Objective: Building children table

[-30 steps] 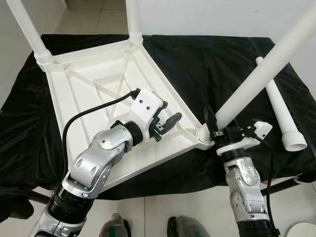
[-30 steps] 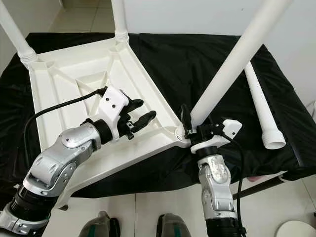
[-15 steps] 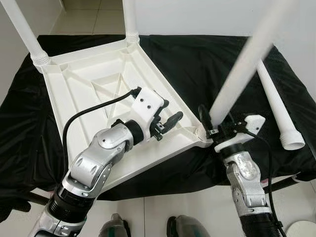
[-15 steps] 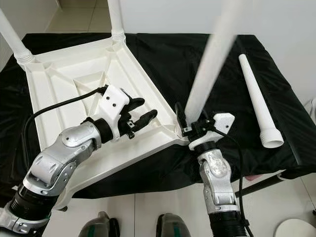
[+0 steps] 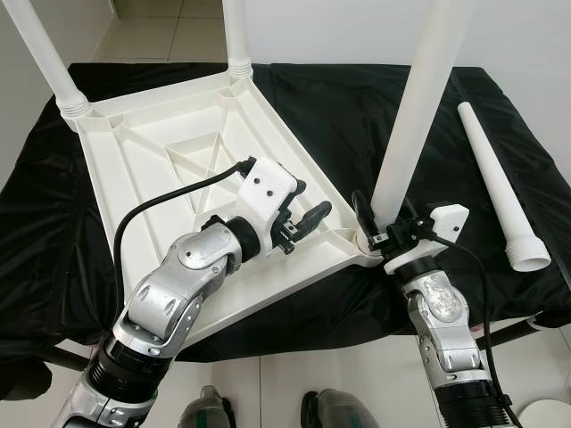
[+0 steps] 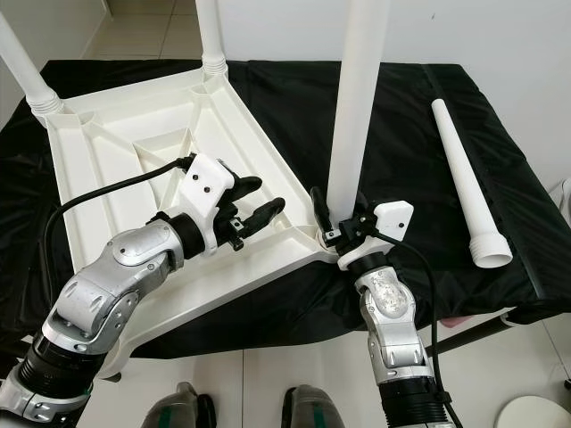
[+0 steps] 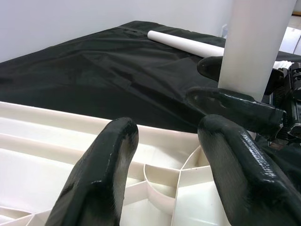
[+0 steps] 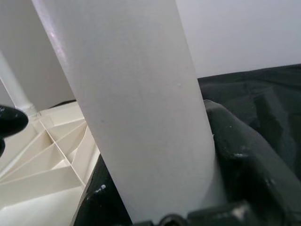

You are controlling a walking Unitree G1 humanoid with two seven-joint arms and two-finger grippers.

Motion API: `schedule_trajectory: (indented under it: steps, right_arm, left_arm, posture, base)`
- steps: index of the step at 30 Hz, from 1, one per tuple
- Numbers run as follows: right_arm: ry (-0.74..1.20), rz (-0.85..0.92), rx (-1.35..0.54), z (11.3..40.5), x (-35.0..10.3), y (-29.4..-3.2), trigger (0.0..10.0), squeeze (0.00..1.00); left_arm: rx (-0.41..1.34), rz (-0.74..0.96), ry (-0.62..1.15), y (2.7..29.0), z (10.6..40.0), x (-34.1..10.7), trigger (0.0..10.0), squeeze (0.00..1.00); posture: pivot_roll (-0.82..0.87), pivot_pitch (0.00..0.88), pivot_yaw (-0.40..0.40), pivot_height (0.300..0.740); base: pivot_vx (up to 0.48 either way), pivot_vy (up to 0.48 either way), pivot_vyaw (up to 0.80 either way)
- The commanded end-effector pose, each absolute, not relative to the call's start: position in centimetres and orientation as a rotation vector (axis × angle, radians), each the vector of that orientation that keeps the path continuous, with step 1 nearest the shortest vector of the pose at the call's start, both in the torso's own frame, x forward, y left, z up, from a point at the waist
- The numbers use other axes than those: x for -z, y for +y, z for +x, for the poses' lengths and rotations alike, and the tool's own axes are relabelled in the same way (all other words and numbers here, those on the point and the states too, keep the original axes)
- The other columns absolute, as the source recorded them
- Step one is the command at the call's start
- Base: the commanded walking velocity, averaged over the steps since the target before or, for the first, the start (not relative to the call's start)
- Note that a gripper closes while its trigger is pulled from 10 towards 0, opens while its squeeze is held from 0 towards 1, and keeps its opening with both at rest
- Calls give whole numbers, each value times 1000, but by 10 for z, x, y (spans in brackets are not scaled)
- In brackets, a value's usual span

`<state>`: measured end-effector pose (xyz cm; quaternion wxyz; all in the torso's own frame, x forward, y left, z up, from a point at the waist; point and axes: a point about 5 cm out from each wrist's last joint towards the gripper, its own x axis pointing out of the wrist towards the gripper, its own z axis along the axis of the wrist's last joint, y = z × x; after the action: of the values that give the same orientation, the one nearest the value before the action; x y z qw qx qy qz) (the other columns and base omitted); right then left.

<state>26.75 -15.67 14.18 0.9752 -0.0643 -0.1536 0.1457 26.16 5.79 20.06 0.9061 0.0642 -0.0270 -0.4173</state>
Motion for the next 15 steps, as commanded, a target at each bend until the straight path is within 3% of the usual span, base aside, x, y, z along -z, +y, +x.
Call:
schedule_trajectory:
  steps: [1,4,5,6,7,13,14,15]
  right_arm:
    - [-186,-87,-267,267,-122,-163,10000,0]
    - [-186,-87,-267,267,-122,-163,10000,0]
    - [-206,-69,-261,271,-131,-165,10000,0]
    - [-206,-69,-261,271,-131,-165,10000,0]
    - [-225,-57,-260,277,-139,-167,10000,0]
    - [-248,-70,-311,288,-152,-166,10000,0]
    - [-254,-81,-335,292,-157,-165,10000,0]
    - [-260,-88,-352,294,-161,-164,10000,0]
  left_arm:
    - [903,135,-68,56,259,-204,10000,0]
    - [903,135,-68,56,259,-204,10000,0]
    - [906,124,-69,57,261,-206,10000,110]
    - [906,124,-69,57,261,-206,10000,110]
    - [921,102,-77,57,262,-210,10000,1000]
    - [945,77,-118,53,268,-223,10000,1000]
    - [960,70,-141,51,270,-230,10000,573]
    - [971,60,-158,49,271,-236,10000,573]
  posture:
    - [-119,60,11,740]
    - [-119,60,11,740]
    - [-118,60,9,740]
    - [-118,60,9,740]
    - [-116,58,0,740]
    - [-107,53,-21,740]
    - [-104,52,-26,740]
    - [-102,51,-29,740]
  base:
    - [0,0,0]
    - [0,0,0]
    - [0,0,0]
    - [0,0,0]
    - [0,0,0]
    - [0,0,0]
    - [0,0,0]
    - [0,0,0]
